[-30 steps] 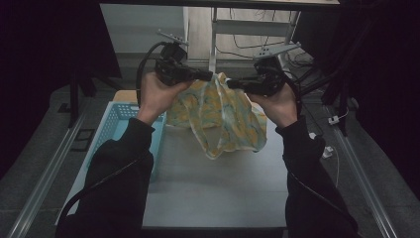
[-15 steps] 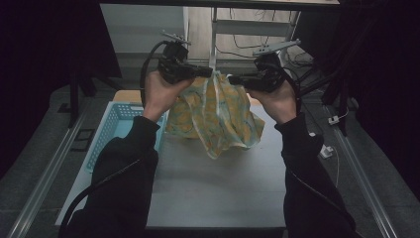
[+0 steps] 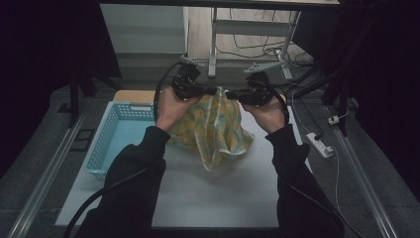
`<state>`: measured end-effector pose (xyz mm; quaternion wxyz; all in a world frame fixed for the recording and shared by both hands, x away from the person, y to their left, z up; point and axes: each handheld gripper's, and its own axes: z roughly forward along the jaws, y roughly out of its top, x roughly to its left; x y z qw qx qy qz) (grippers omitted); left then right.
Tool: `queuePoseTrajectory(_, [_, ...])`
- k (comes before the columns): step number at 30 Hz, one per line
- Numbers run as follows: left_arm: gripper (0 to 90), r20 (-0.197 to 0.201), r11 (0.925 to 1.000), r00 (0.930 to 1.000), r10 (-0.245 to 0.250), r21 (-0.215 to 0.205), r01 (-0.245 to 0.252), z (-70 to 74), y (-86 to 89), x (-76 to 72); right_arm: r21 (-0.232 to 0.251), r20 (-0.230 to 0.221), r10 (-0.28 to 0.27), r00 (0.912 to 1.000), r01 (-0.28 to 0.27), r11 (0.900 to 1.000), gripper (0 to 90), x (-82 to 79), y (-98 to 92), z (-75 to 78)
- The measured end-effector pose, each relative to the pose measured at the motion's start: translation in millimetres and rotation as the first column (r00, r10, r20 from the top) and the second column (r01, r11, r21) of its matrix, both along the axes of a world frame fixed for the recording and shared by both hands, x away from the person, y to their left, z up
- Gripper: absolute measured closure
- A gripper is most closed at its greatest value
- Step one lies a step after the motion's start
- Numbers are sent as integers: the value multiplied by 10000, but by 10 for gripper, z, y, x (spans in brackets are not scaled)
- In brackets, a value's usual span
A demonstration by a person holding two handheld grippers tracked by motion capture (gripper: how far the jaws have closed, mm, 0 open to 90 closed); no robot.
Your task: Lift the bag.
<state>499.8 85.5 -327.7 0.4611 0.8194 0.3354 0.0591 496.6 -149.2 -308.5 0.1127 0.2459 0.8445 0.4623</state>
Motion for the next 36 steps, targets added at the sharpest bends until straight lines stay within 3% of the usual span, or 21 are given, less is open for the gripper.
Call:
queuePoseTrajectory(5, [842,-333,9997,9994,13,248,-5,-192,-42,46,-24,-267,-89,9996,88,10000,838,42,5,-146])
queuePoseTrajectory(8, [701,-423,9997,9991,31,261,-20,-231,-42,48,-27,-356,-94,9993,93,10000,785,44,5,-177])
queuePoseTrajectory(13, [472,51,9997,9997,-252,11,252,-178,11,-13,233,-435,-104,9990,114,9997,681,29,-31,-144])
queuePoseTrajectory(16, [347,438,9991,9986,-286,312,273,-154,36,-82,195,-393,-143,9991,151,9997,622,9,-47,-121])
queuePoseTrajectory(19, [270,450,9984,9987,-245,524,222,-154,82,-156,261,-382,-153,9992,163,9995,562,-14,-68,-108])
queuePoseTrajectory(29, [92,83,9970,9998,-161,758,154,-311,373,-414,303,-214,-229,9995,235,9993,381,-149,-188,-159])
queuePoseTrajectory(36, [23,1,9981,10000,-39,613,39,-441,555,-580,218,157,-495,9986,492,9986,245,-276,-267,-229])
